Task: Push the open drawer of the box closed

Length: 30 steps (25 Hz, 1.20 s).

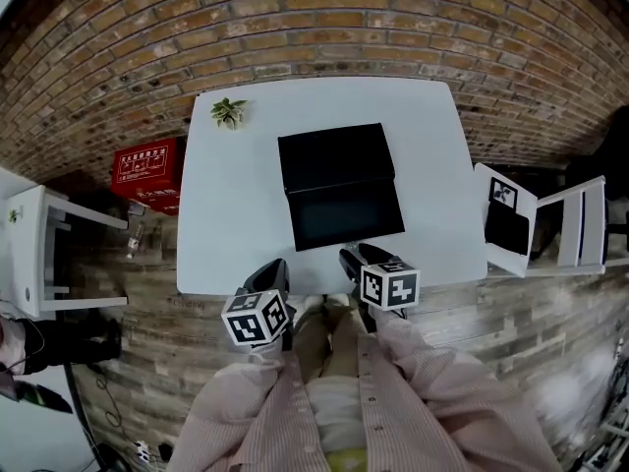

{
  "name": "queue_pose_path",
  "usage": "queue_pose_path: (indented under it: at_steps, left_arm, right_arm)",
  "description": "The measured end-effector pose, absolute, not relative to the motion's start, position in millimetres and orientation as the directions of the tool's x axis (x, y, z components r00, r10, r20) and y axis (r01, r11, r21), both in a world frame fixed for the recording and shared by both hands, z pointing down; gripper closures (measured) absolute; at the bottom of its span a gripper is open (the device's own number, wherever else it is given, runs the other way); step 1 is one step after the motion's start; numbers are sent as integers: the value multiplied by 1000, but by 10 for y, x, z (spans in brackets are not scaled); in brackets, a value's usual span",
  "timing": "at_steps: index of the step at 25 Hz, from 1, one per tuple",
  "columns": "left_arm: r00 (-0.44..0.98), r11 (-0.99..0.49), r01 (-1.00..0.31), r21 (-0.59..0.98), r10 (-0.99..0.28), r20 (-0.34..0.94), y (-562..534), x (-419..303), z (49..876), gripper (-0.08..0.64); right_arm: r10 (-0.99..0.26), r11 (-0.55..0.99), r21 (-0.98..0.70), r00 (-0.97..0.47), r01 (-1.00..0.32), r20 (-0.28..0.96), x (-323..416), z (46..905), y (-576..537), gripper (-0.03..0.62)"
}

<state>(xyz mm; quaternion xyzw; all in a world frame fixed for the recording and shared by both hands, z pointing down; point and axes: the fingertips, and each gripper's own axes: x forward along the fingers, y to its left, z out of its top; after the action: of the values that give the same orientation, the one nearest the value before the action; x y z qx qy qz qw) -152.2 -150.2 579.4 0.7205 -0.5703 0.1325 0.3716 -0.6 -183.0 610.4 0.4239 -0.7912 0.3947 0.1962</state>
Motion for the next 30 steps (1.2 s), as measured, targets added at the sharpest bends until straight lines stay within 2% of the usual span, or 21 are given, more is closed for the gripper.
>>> queue_pose_path:
  at_steps: [5,7,9,30]
  left_arm:
    - [342,-108,-917,384,-707,619,-1538,-1538,5771,565]
    - [349,-115,-916,385,-701,622,-1544,-1553,5781,565]
    - [355,-118,-914,388,-697,623,-1559,-1562,5791,565]
    - [387,-147,-903,404,-687,615,-1771,-1549,5798,565]
  right_arm:
    - [-518,317,-401,-511,-860,686,-11,6165,-1858,422]
    - [-522,311,-383,-493,-870,696,-15,6176,-1852,498]
    - [-525,310,-372,-484,-875,700,-27,6177,-1857,522]
    - [-540,296,-345,-454,-891,708,-32,6117,-1908,525]
